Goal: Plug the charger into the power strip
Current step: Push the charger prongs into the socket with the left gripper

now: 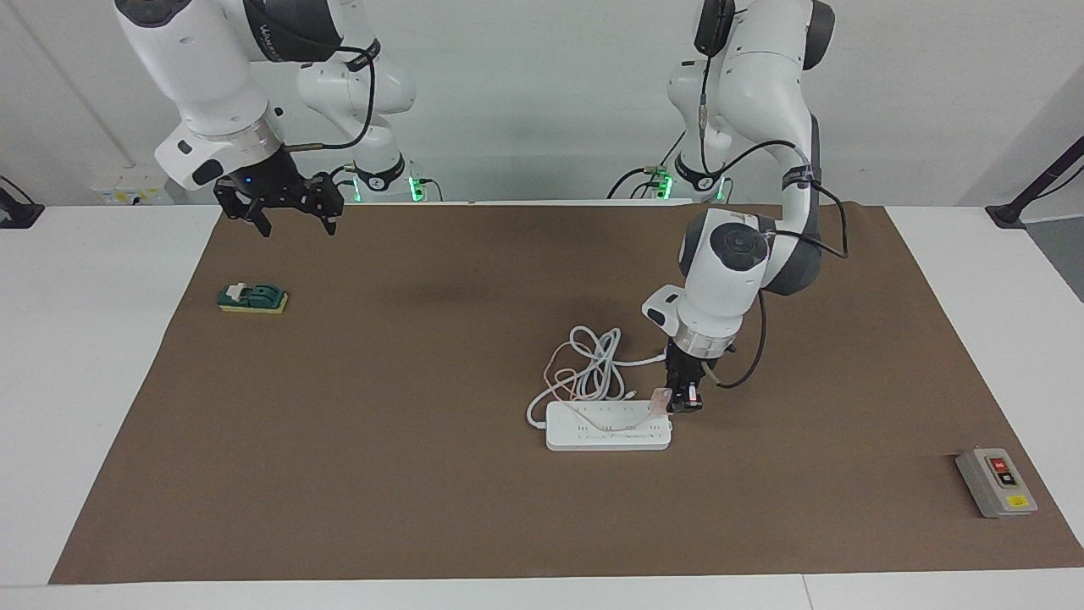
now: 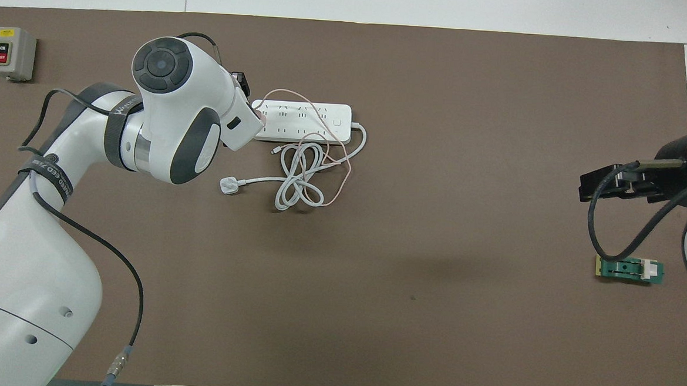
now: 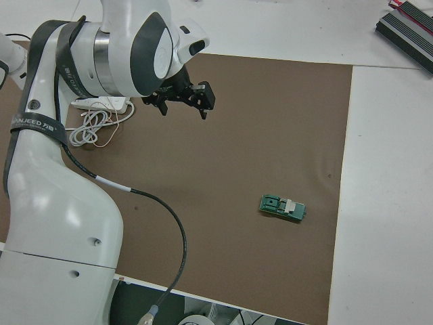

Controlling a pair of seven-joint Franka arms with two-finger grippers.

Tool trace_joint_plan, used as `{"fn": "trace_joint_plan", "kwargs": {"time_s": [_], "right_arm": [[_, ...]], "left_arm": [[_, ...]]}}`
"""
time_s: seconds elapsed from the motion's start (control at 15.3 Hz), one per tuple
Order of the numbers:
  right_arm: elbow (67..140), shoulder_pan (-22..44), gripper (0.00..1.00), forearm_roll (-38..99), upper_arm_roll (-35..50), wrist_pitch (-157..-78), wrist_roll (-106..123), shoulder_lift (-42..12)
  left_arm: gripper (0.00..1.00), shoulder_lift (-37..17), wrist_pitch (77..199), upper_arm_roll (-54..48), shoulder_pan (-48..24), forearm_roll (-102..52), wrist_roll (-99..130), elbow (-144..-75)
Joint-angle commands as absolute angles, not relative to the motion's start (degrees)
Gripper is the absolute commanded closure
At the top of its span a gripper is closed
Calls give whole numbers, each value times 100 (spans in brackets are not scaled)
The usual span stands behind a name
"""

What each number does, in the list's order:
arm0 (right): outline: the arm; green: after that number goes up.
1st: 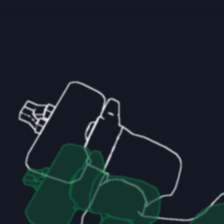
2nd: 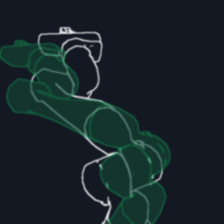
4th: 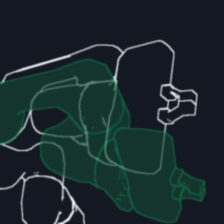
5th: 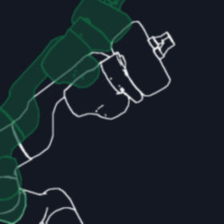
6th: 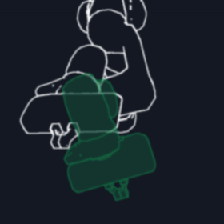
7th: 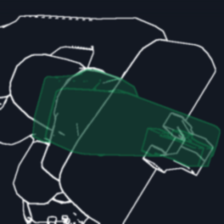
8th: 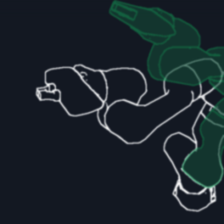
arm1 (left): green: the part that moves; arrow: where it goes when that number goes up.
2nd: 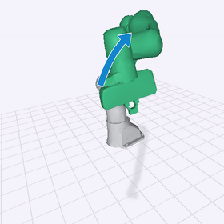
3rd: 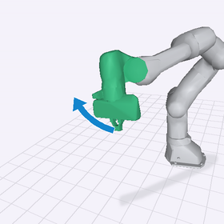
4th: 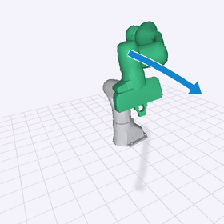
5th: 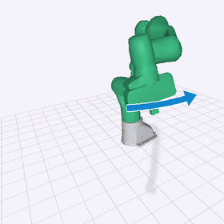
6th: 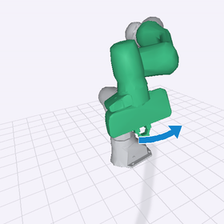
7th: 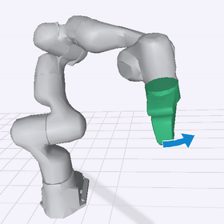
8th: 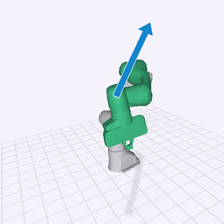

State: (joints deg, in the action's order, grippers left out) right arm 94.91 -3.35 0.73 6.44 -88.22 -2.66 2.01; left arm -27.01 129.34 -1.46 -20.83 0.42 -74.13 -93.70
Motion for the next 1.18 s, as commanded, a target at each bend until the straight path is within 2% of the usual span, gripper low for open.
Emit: {"fn": "trace_joint_plan", "kwargs": {"time_s": [0.0, 1.11], "right_arm": [[9633, -413, 0, 141, 694, -8921, -272, 325], [9633, -466, 0, 132, 686, -8921, -299, 325]], "left_arm": [[87, -2681, 13157, -79, -2171, 149, -7409, -9501], [87, -2628, 13069, -62, -2250, 149, -7313, -9659]]}}
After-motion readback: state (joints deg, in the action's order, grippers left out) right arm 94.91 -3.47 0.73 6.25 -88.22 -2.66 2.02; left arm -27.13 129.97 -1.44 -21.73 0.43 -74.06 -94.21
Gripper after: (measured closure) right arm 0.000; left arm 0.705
